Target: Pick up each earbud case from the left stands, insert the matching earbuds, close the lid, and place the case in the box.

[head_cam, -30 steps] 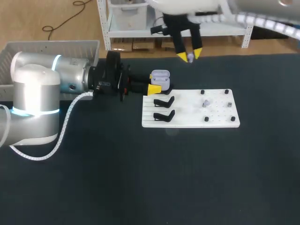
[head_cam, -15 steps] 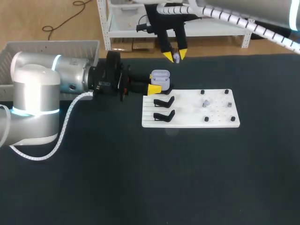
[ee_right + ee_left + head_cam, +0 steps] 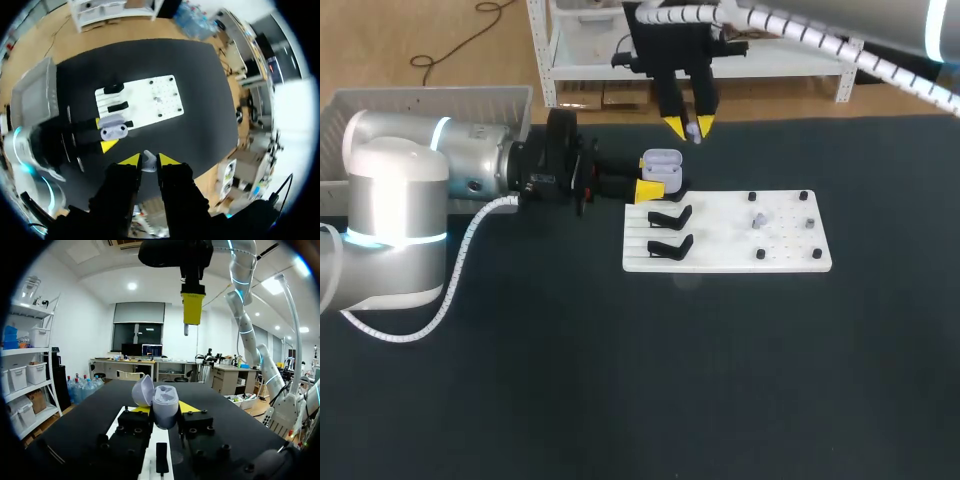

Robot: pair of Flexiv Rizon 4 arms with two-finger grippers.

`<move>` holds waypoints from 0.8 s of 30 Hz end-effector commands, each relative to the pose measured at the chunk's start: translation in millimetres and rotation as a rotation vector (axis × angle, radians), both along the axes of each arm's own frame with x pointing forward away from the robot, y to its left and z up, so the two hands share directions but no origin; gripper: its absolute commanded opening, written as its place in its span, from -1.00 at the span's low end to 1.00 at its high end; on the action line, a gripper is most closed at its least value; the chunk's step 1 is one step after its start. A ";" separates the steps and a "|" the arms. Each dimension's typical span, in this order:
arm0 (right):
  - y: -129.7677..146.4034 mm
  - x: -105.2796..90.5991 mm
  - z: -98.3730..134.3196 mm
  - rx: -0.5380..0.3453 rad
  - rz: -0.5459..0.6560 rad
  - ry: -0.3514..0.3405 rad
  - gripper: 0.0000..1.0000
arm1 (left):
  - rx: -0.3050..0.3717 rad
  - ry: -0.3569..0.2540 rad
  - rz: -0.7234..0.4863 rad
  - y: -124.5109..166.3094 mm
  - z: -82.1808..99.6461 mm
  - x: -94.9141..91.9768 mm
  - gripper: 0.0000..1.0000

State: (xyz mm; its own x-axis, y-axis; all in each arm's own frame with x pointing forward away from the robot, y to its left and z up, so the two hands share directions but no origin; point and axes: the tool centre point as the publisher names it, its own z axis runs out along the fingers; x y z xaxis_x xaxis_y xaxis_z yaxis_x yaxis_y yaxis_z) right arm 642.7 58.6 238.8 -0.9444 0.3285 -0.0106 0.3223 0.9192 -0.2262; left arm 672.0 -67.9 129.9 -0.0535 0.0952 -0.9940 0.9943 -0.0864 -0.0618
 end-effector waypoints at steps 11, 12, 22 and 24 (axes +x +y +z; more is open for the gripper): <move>10.8 8.6 -3.2 0.078 -0.241 0.013 -1.00 | -0.001 -0.001 0.000 -0.3 -0.6 0.4 -1.00; 10.8 8.6 -3.2 0.078 -0.241 0.013 -1.00 | -0.001 -0.001 0.000 -0.3 -0.6 0.4 -1.00; 10.8 8.6 -3.2 0.078 -0.241 0.013 -1.00 | -0.001 -0.001 0.000 -0.3 -0.6 0.4 -1.00; 15.0 11.5 -5.0 0.022 -0.269 0.000 -1.00 | -0.001 -0.001 0.000 -0.3 -0.6 0.4 -1.00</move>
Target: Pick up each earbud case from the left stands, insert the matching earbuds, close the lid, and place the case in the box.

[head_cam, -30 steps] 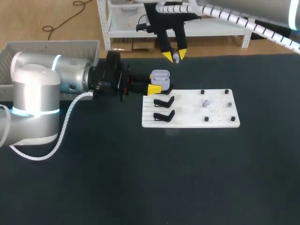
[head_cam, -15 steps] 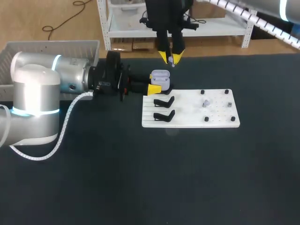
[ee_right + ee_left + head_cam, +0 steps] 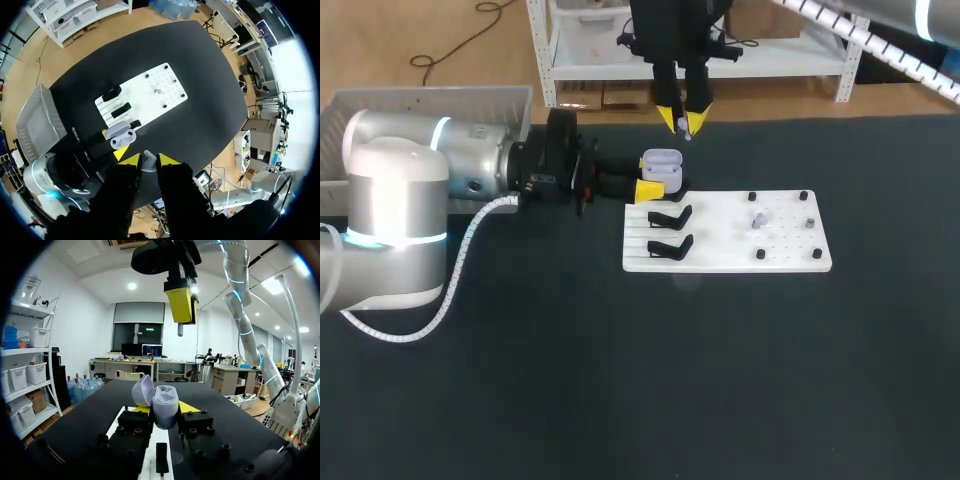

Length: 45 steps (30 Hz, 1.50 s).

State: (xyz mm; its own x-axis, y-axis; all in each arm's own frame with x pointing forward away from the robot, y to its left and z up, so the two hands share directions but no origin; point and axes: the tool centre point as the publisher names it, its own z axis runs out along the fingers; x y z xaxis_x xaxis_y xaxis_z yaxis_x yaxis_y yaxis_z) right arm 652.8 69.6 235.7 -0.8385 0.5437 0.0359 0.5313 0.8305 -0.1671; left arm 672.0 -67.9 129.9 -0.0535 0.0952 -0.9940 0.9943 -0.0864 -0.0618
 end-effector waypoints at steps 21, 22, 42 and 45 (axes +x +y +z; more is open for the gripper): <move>13.4 12.2 -32.0 -0.138 -0.150 0.046 -1.00 | -0.001 -0.001 0.000 -0.3 -0.6 0.4 -1.00; 15.2 11.9 -33.0 -0.140 -0.149 0.045 -1.00 | -0.001 -0.001 0.000 -0.3 -0.6 0.4 -1.00; 22.4 11.1 -39.8 -0.101 -0.131 0.029 -1.00 | -0.001 -0.001 0.000 -0.3 -0.6 0.4 -1.00; 22.8 10.7 -43.8 -0.090 -0.123 0.015 -1.00 | -0.001 -0.001 0.000 -0.3 -0.6 0.4 -1.00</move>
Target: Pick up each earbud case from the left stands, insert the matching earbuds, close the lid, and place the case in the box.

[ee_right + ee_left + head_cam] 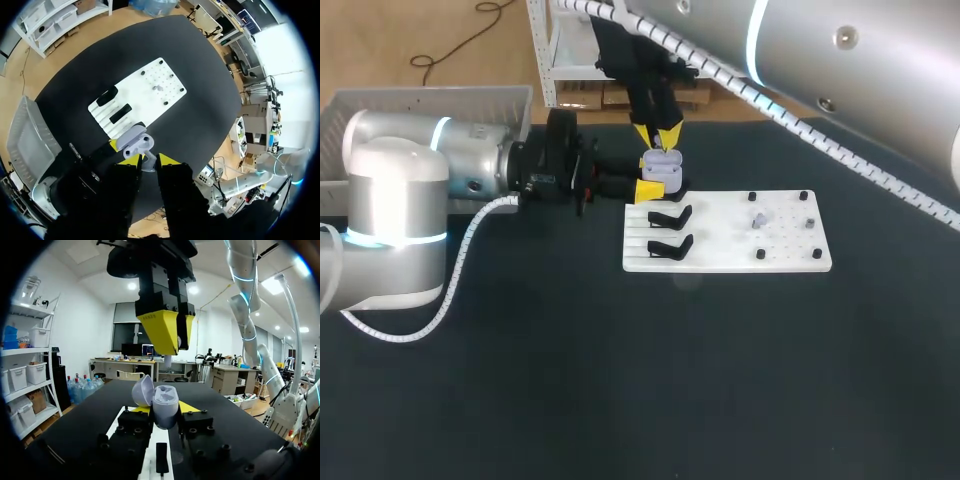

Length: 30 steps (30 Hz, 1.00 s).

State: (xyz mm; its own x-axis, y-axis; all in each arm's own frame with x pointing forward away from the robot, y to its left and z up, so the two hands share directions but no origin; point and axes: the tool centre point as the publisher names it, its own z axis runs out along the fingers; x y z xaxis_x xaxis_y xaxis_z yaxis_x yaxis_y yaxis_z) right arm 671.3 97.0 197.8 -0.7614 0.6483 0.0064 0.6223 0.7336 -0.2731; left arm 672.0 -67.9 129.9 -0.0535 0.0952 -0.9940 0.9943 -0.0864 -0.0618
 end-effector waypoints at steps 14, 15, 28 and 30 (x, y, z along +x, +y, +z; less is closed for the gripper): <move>-4.1 -6.8 -14.8 -0.001 0.031 -0.034 -1.00 | -0.001 -0.001 0.000 -0.3 -0.6 0.4 -1.00; -4.4 -6.7 -15.1 -0.001 0.031 -0.034 -1.00 | -0.001 -0.001 0.000 -0.3 -0.6 0.4 -1.00; -8.7 -5.2 -21.1 -0.010 0.034 -0.025 -1.00 | -0.001 -0.001 0.000 -0.3 -0.6 0.4 -1.00; -9.1 -5.1 -21.7 -0.010 0.033 -0.021 -1.00 | -0.001 -0.001 0.000 -0.3 -0.6 0.4 -1.00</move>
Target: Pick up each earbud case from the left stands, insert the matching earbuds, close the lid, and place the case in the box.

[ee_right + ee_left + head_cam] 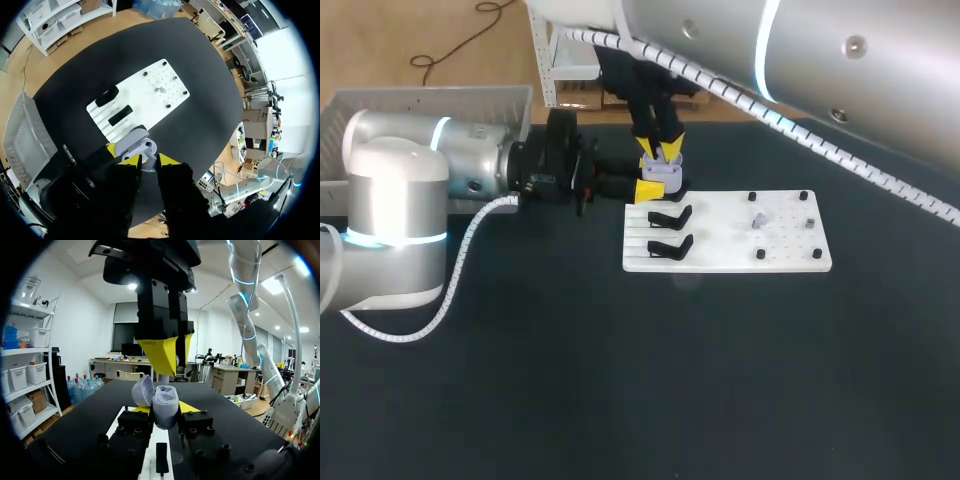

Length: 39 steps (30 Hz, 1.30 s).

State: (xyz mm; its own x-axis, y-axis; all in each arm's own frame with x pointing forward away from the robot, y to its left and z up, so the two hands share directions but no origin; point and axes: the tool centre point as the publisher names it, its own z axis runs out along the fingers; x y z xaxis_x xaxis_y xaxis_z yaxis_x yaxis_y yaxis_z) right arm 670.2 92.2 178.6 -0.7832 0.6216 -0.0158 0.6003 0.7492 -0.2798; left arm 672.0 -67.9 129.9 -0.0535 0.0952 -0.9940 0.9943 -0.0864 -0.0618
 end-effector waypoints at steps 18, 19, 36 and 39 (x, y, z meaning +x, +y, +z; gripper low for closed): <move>-6.5 -1.3 -11.3 0.005 -0.008 0.018 -1.00 | -0.001 -0.001 0.000 -0.3 -0.6 0.4 -1.00; -6.5 -1.2 -11.6 0.004 -0.008 0.018 -1.00 | -0.001 -0.001 0.000 -0.3 -0.6 0.4 -1.00; -10.1 -12.2 6.9 0.081 -0.029 0.011 1.00 | -0.001 -0.001 0.000 -0.3 -0.6 0.4 -1.00; -18.3 -26.1 33.4 0.171 -0.067 -0.012 1.00 | -0.001 -0.001 0.000 -0.3 -0.6 0.4 -1.00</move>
State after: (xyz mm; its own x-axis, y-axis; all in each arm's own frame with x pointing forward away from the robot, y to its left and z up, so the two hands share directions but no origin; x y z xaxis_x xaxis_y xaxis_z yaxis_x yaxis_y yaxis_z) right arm 667.3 96.1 189.2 -0.7498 0.6581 0.0690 0.6257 0.7390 -0.2496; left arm 672.2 -67.9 129.9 -0.0535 0.0948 -0.9941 0.9943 -0.0864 -0.0618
